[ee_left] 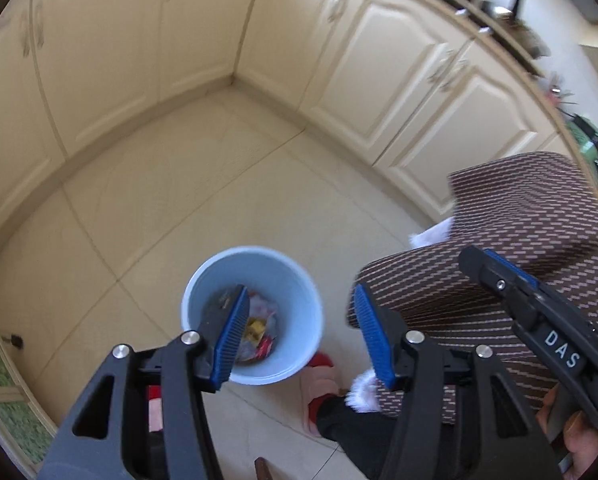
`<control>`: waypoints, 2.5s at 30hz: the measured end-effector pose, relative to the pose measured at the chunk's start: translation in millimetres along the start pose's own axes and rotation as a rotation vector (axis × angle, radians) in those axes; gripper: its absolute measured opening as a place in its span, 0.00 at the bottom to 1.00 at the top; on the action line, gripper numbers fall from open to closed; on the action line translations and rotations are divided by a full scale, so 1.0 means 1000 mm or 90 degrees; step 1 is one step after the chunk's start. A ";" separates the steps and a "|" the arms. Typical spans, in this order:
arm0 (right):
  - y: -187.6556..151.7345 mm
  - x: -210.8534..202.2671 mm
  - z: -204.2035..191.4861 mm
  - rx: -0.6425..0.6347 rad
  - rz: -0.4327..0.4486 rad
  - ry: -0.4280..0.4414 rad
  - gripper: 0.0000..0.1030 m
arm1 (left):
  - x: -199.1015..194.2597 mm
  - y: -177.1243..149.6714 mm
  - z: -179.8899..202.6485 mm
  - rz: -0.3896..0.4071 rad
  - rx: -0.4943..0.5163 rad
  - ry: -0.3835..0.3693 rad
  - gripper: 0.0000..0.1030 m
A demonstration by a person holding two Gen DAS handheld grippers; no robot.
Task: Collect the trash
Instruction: 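Move both open tools back over the remaining scraps on the table, then grasp the white wrapper strip with the right tool while the left tool grasps the brown scrap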
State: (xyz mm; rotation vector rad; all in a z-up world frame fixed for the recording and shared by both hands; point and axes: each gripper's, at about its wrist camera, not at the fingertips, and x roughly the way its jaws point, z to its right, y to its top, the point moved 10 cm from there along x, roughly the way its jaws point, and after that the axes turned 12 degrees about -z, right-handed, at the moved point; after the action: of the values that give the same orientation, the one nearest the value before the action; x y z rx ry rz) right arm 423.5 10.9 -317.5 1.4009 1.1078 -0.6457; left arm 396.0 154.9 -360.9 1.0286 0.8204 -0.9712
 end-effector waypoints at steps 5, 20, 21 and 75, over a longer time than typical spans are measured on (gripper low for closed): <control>-0.003 -0.100 0.033 -0.003 0.113 -0.036 0.44 | -0.064 0.006 0.080 0.072 0.091 -0.005 0.57; -0.060 -0.273 0.236 0.177 0.237 -0.132 0.47 | -0.114 -0.042 0.308 0.109 0.328 -0.054 0.59; -0.063 -0.273 0.249 0.198 0.228 -0.124 0.47 | -0.111 -0.044 0.316 0.105 0.335 -0.054 0.59; -0.046 -0.272 0.260 0.213 0.240 0.002 0.15 | -0.071 0.006 0.372 0.094 0.364 -0.103 0.29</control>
State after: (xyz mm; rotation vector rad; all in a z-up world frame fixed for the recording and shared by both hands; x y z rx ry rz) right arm 331.6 -311.6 -140.8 1.8407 0.7273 -0.5675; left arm 414.5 -177.7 -180.0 1.4529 0.3246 -1.1738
